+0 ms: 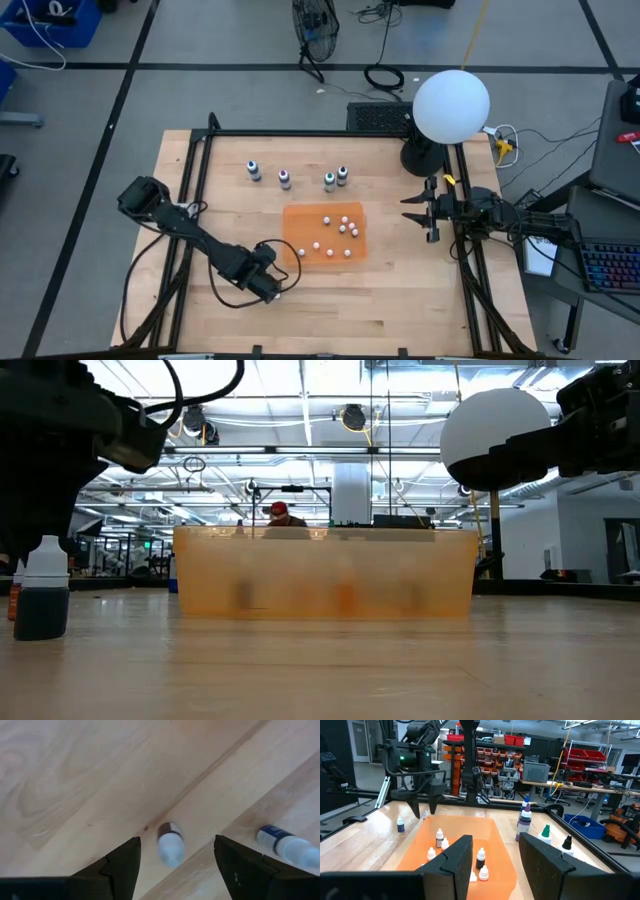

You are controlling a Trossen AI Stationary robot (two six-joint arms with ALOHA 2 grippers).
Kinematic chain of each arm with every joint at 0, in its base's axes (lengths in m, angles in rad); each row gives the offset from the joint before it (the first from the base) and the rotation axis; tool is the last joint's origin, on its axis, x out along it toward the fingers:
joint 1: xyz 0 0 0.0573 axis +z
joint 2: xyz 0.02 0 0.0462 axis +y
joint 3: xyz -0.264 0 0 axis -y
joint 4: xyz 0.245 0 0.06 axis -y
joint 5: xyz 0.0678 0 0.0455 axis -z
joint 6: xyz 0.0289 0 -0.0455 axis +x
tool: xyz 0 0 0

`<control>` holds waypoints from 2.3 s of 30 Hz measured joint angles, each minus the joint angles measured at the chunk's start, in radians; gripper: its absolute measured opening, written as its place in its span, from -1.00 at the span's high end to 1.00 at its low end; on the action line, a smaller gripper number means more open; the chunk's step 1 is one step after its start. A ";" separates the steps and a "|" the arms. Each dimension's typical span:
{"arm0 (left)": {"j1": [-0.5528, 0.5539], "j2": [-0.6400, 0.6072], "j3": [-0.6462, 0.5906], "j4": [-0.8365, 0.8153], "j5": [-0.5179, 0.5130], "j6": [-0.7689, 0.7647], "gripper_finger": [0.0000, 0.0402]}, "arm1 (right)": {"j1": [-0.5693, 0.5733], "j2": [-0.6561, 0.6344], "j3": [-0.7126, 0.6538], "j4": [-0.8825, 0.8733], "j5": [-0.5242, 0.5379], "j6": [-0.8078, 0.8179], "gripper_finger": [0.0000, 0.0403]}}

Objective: Pick & Place food coloring
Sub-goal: Put the small orange food coloring bottle into the orange bin

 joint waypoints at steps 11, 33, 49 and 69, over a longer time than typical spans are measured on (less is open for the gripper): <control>0.003 0.008 -0.014 0.003 0.000 0.012 -0.26 | 0.000 0.000 0.000 0.000 0.000 0.000 0.24; 0.005 0.008 -0.051 0.063 0.007 0.043 0.03 | 0.000 0.000 0.000 0.000 0.000 0.000 0.24; 0.016 0.000 -0.045 0.102 0.007 0.097 0.66 | 0.000 0.000 0.000 0.000 0.000 0.000 0.23; 0.338 -0.044 0.414 -0.218 -0.102 0.644 0.66 | 0.000 0.000 0.000 0.000 0.000 0.000 0.22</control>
